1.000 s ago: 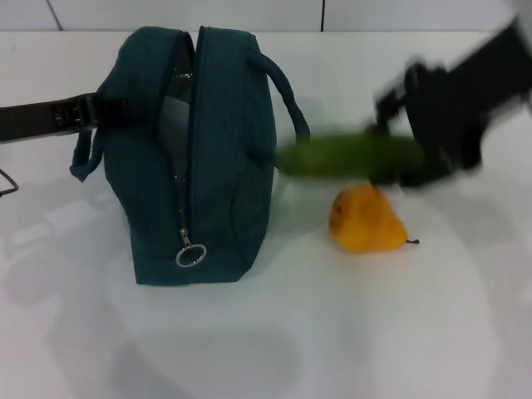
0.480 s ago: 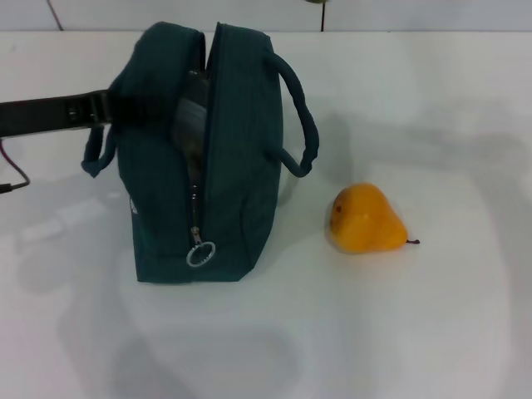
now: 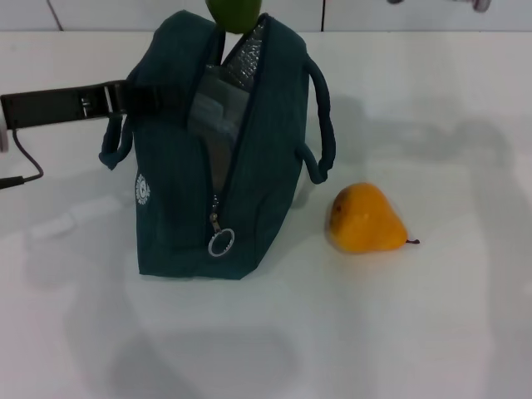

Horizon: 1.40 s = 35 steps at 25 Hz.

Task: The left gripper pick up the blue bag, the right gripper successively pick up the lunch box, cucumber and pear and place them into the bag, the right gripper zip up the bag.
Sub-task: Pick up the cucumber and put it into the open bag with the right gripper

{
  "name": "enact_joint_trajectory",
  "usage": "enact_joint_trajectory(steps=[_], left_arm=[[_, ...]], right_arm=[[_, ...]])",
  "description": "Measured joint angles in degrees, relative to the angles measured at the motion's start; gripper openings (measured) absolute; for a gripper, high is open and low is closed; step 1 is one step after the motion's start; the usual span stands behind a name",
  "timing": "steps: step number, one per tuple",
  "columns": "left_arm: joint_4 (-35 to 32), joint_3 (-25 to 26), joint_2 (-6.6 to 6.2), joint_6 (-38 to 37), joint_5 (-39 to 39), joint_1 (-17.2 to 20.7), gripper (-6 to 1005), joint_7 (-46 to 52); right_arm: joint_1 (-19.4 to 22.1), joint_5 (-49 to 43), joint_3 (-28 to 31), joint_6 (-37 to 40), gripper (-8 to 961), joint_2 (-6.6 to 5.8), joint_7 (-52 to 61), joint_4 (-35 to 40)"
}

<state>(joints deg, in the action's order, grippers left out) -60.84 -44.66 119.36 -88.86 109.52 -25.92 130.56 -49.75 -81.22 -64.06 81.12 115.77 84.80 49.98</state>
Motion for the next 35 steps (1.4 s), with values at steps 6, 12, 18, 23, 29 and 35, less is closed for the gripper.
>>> enact_joint_trajectory(steps=[6,12,18,23,29,35], left_arm=[[-0.03,0.02,0.0,0.0,-1.53,0.26,32,-0.06],[-0.05,0.02,0.04,0.0,-1.56,0.19,32,-0.05],[-0.04,-0.04,0.1,0.0,-1.59,0.16,32,0.0],[0.1,-0.08,0.09,0.0,-1.59,0.04,31,-0.02],[0.15,-0.17,0.08,0.06,-1.6,-0.07,31,-0.13],[0.25,-0.17,0.08,0.29,-1.54,-0.17,31,-0.13]], right_arm=[[1.29,2.93,-2.7,0.53,639,0.14,-2.31,-5.02],[3.18,3.57,-4.96,0.27,648,0.28,-4.65,-7.86],[3.28,4.85,-6.02,0.1,657,0.34,-9.9,-13.66],[3.05,4.96,-7.21,-0.94,665,0.38,-10.94,-15.39],[2.71,7.53,-9.47,-2.64,674,0.42,-12.47,-17.35],[2.55,12.8,-16.22,-5.77,683,0.42,-14.53,-18.76]])
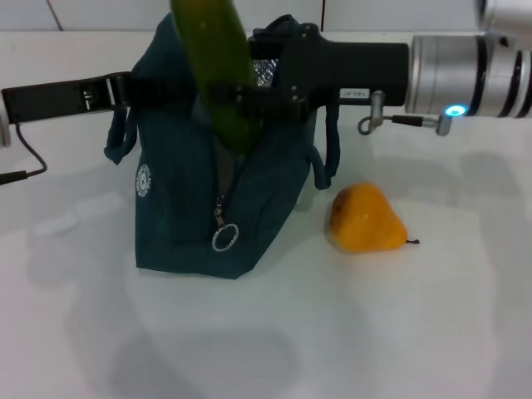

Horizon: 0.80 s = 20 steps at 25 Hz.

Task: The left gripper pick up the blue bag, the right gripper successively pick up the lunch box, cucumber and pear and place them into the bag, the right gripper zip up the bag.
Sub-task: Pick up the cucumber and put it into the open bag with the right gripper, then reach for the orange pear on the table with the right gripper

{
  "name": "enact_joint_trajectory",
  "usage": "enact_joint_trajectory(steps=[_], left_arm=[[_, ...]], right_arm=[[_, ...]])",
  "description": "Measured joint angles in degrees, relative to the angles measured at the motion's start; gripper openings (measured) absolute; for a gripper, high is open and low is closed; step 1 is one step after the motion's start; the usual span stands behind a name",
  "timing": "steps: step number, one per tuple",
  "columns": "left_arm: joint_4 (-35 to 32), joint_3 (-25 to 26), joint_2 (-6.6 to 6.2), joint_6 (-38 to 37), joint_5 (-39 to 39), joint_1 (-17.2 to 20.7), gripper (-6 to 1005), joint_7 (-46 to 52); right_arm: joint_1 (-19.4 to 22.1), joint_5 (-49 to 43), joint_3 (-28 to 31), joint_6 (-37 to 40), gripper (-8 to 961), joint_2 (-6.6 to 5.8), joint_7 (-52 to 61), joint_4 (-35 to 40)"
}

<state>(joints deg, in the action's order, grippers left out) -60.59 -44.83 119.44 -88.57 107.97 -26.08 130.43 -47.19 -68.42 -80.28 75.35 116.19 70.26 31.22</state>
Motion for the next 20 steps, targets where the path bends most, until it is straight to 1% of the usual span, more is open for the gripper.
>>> enact_joint_trajectory(steps=[3,16,18,20], left_arm=[[0.02,0.01,0.0,0.14,0.13,0.03,32,-0.02],[0.03,0.03,-0.07,0.25,0.3,0.16,31,-0.09],[0.01,0.14,-0.1,0.29,0.3,0.2,31,-0.09],[-0.06,0.23,-0.22,0.32,0.3,0.39,31,-0.09]], right_arm=[[0.0,1.26,-1.54,-0.84,687,0.0,-0.22,-0.03],[1.07,2.4,-1.5,-0.57,707,-0.22,1.11,-0.01],[1.55,2.34,-1.37,-0.47,710,-0.44,1.26,0.48],[2.76,2.21,-1.11,-0.37,713,-1.12,2.28,2.71]])
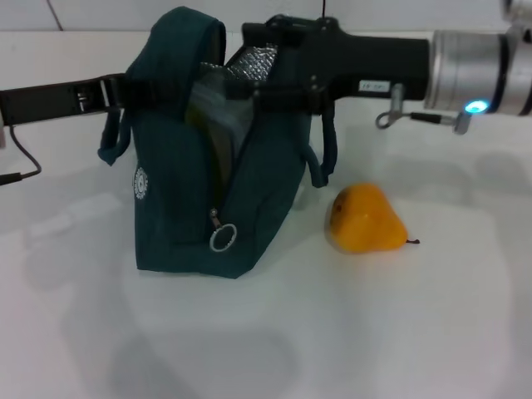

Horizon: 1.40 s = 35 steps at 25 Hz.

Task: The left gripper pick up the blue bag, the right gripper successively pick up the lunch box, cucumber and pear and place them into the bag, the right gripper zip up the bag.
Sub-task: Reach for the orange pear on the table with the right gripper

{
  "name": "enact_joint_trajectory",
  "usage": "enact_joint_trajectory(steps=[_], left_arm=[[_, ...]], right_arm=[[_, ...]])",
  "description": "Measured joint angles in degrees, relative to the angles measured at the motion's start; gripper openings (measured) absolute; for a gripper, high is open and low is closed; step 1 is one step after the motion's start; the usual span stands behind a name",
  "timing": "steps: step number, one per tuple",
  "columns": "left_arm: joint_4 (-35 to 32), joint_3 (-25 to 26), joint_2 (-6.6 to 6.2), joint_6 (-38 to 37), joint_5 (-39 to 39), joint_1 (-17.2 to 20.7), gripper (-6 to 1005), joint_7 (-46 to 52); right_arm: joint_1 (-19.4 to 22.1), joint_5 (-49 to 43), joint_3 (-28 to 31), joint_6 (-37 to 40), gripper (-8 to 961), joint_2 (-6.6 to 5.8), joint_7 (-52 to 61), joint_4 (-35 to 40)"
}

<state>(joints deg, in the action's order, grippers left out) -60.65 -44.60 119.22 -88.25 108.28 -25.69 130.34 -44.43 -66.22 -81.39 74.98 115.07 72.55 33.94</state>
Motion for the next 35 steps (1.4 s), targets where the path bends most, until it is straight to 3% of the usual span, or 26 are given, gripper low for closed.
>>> enact_joint_trajectory(steps=[4,6,10,18,23,35], left_arm=[[0.02,0.04,-0.2,0.02,0.01,0.2,32,0.0],[0.03,0.08,-0.22,0.03,0.01,0.22,32,-0.08],[0.08,0.14,-0.22,0.13,0.0,0.61,31,-0.69],[0.24,0.3,0.01,0.45,0.0,0.99,31,-1.52],[0.27,0.31,0.04,0.46,0.01,1.0,32,-1.54],[1.14,-0.03,0.13,0.55,0.09,0.86,32,-2.11]], right_arm=[[5.36,-1.27,0.16,0.42,767,-3.04,3.02,9.1],[9.17,-2.97,1.12,0.86,794,-5.11,5.37,14.26],[14.45,-10.12,6.59,4.92,793,-6.55,10.24,20.54],[21.72,-23.67,22.46,16.81,791,-3.74,11.57,23.09],[23.44,-26.92,24.32,16.8,790,-3.62,11.64,21.83],[22.88,-35.78,24.72,16.02,787,-2.93,12.06,18.75]])
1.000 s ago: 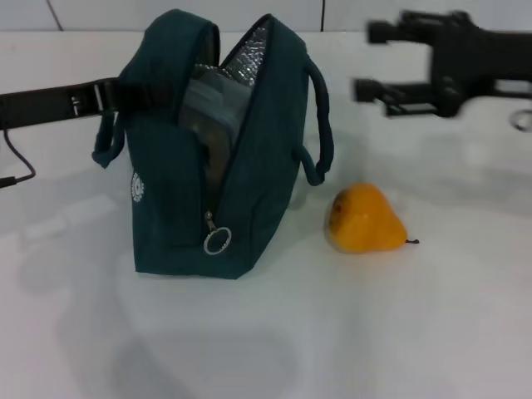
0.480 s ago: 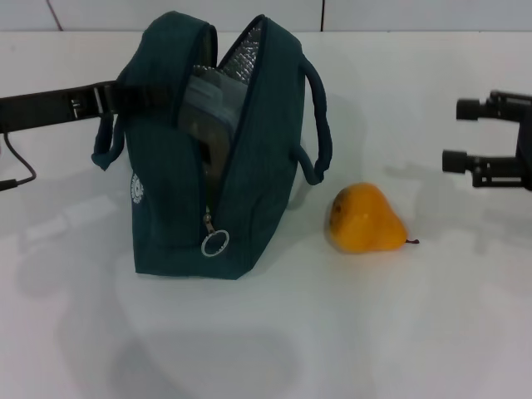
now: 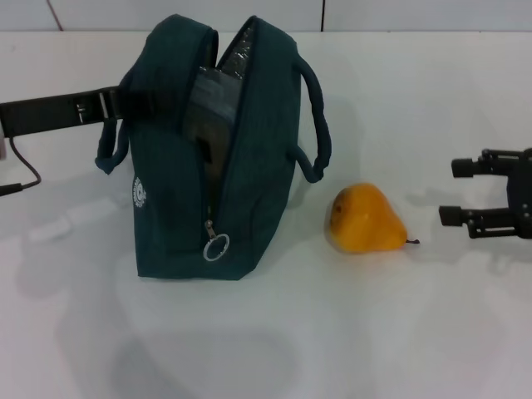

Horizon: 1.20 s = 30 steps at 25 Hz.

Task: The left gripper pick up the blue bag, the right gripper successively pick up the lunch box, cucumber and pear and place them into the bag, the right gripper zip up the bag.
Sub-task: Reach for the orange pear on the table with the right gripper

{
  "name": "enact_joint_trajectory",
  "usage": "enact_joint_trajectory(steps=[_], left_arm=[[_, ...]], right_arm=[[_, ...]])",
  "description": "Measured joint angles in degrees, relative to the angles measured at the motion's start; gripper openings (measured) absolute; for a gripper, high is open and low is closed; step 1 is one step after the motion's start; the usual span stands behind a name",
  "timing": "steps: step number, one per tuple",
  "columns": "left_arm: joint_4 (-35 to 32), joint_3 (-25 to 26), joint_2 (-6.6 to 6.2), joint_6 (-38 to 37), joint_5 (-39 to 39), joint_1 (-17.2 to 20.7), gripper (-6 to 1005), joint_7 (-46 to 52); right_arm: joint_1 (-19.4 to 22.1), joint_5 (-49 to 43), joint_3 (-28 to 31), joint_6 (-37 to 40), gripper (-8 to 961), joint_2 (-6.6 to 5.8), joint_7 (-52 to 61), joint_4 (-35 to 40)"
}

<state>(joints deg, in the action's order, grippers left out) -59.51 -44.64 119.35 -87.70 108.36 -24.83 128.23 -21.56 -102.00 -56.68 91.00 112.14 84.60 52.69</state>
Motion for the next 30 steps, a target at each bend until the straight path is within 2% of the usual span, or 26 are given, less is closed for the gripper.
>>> enact_joint_trajectory(steps=[4,7,8,10,16,17,19,22,24,25,26,28,30], left_arm=[[0.59,0.09,-0.04,0.0,0.0,-0.07,31,-0.35],[0.62,-0.07,-0.06,-0.1,0.0,0.04,31,-0.44],[0.62,-0.07,-0.06,-0.1,0.0,0.04,32,-0.44],[0.62,-0.15,-0.07,-0.13,0.0,0.05,32,-0.55],[0.62,-0.2,-0.09,-0.24,0.1,-0.07,31,-0.77],[0.62,-0.19,-0.09,-0.25,0.16,-0.1,31,-0.78],[0.63,-0.19,-0.09,-0.27,0.43,-0.21,31,-0.82],[0.63,-0.25,-0.09,-0.34,0.55,-0.36,32,-0.85],[0.62,-0.29,-0.09,-0.37,0.55,-0.48,32,-0.86],[0.63,-0.35,-0.09,-0.38,0.55,-0.56,32,-0.86],[0.62,-0.39,-0.09,-0.37,0.55,-0.61,32,-0.86],[0.62,-0.52,-0.09,-0.37,0.55,-0.68,31,-0.92],[0.72,-0.7,-0.09,-0.33,0.55,-0.71,31,-1.06]], right_arm=[[-1.05,-4.71,0.03,-0.22,786,-0.75,2.68,0.01],[-4.04,-11.94,-0.15,1.02,785,-1.86,9.64,1.15],[-4.04,-11.94,-0.15,1.02,785,-1.86,9.64,1.15],[-6.55,-16.71,-0.28,2.75,784,-2.46,13.94,2.51],[-14.48,-30.47,-0.43,7.86,783,-2.73,26.52,8.86],[-14.48,-30.47,-0.43,7.86,782,-2.73,26.52,8.86],[-18.75,-35.46,-0.62,10.67,782,-2.46,30.15,9.88],[-26.13,-43.97,-1.35,15.13,782,-1.01,34.89,10.13],[-27.2,-45.69,-1.45,15.79,782,-0.62,35.53,10.13],[-30.28,-50.36,-2.28,17.45,782,0.78,36.85,10.03],[-30.84,-51.3,-2.71,17.59,781,1.08,37.11,9.96],[-32.82,-55.06,-5.07,18.05,781,2.49,38.22,9.64],[-33.69,-56.71,-8.12,17.88,781,3.17,39.27,9.48]])
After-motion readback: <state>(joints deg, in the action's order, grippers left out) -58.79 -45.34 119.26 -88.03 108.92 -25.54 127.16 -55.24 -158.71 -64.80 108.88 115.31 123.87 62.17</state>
